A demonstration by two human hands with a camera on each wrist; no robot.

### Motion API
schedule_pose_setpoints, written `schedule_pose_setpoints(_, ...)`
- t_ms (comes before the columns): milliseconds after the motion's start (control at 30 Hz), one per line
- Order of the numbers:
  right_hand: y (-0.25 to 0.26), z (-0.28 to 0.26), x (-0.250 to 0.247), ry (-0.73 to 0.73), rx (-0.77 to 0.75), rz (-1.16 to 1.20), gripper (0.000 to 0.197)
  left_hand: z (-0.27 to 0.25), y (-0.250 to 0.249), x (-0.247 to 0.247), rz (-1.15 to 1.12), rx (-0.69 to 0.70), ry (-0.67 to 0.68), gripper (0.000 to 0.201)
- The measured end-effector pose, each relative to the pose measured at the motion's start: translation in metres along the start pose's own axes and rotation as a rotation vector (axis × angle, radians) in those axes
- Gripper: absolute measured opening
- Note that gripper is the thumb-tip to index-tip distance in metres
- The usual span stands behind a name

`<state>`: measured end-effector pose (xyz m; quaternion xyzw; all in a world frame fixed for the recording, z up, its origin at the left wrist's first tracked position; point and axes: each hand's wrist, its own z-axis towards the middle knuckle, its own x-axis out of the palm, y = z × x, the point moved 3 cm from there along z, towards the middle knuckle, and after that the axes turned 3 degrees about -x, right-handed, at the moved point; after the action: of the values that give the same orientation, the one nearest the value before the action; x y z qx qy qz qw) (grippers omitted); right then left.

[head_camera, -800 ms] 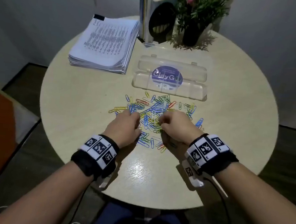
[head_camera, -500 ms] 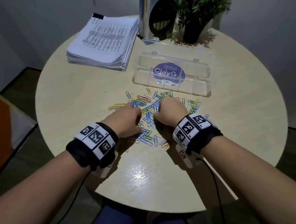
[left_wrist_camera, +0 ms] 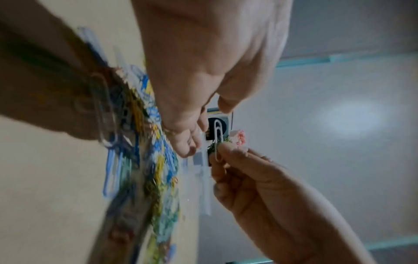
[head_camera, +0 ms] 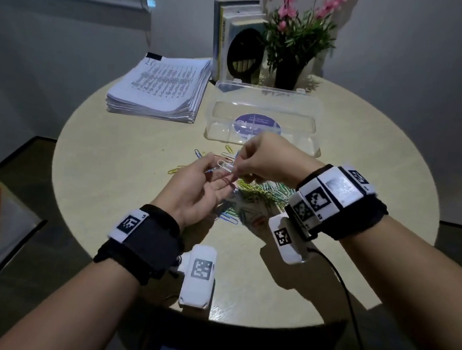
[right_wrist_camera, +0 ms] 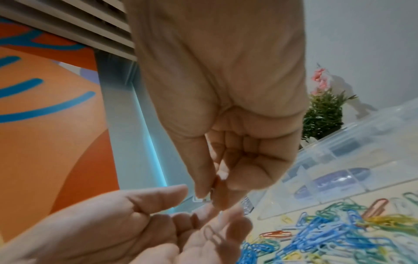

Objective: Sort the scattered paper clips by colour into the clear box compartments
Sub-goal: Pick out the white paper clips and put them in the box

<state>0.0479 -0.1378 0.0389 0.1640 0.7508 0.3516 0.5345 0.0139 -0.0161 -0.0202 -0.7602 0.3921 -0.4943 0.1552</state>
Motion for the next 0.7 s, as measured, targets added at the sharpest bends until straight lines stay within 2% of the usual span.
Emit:
schedule_pose_setpoints(100,0.007,-0.008,0.001,-0.013,-0.019,0.068,0.013,-0.009,0.003,0.000,-0.216,-0.001,0.014,0.025)
schedule_pose_setpoints(167,0.003,-0.008,-0.002,-0.046,-0.012,0.014,0.013,-0.011,0.003,-0.007,-0.211,0.010,-0.018,0.020)
schedule_pose_setpoints(267,-0.010,0.004,0.002,-0.034,-0.029,-0.285,0.015,-0.008,0.005,-0.020,-0.171,0.037,-0.082,0.015)
schedule_pose_setpoints(367,-0.021,0.022,0.016,-0.006,-0.096,-0.502,0.018,-0.005,0.007,-0.025,-0.147,0.080,-0.130,0.030)
schedule_pose_setpoints(567,-0.029,0.053,0.032,0.017,-0.108,-0.663,0.017,0.004,-0.009,-0.026,-0.169,0.100,-0.136,0.029)
schedule_pose_setpoints(700,-0.027,0.058,0.028,0.040,-0.119,-0.649,0.014,0.007,-0.014,-0.023,-0.146,0.068,-0.160,0.022)
